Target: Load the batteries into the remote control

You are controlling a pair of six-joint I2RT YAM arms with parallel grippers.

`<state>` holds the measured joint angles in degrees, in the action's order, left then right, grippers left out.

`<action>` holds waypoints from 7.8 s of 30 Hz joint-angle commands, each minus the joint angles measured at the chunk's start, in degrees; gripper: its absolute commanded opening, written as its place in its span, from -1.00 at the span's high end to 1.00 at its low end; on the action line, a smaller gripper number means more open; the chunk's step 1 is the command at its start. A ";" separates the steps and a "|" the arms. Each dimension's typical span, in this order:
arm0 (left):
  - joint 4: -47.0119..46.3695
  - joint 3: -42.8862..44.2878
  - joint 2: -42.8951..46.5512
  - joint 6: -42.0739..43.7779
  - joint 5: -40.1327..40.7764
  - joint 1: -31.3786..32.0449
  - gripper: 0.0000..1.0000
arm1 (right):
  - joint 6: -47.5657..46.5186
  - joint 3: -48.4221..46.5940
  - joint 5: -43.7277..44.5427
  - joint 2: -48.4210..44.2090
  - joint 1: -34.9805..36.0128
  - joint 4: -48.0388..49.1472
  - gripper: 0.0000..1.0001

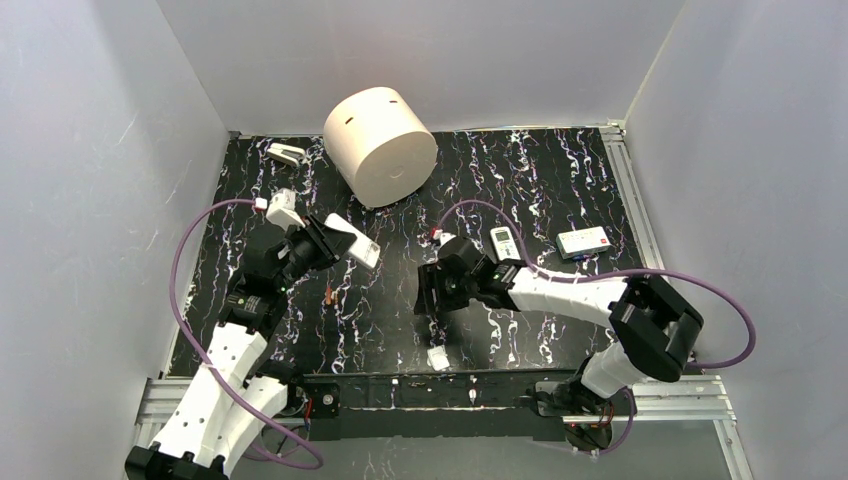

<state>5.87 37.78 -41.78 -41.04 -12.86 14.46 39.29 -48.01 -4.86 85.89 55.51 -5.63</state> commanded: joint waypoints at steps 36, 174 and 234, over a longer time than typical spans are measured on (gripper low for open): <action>2.39 0.32 3.84 7.43 -0.51 -0.18 1.00 | 2.05 -11.44 29.60 10.68 21.84 -27.21 0.97; 47.64 20.85 -1.05 50.41 -52.07 11.49 1.00 | -48.84 -41.31 -33.93 2.80 4.39 -31.25 0.97; 49.15 23.19 16.96 20.62 51.01 11.56 1.00 | -4.72 -74.08 34.21 55.64 19.33 -20.18 0.27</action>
<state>54.50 59.27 -24.82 -19.73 36.25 25.89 36.60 -118.80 28.38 140.51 75.00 -25.74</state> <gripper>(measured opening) 0.204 0.362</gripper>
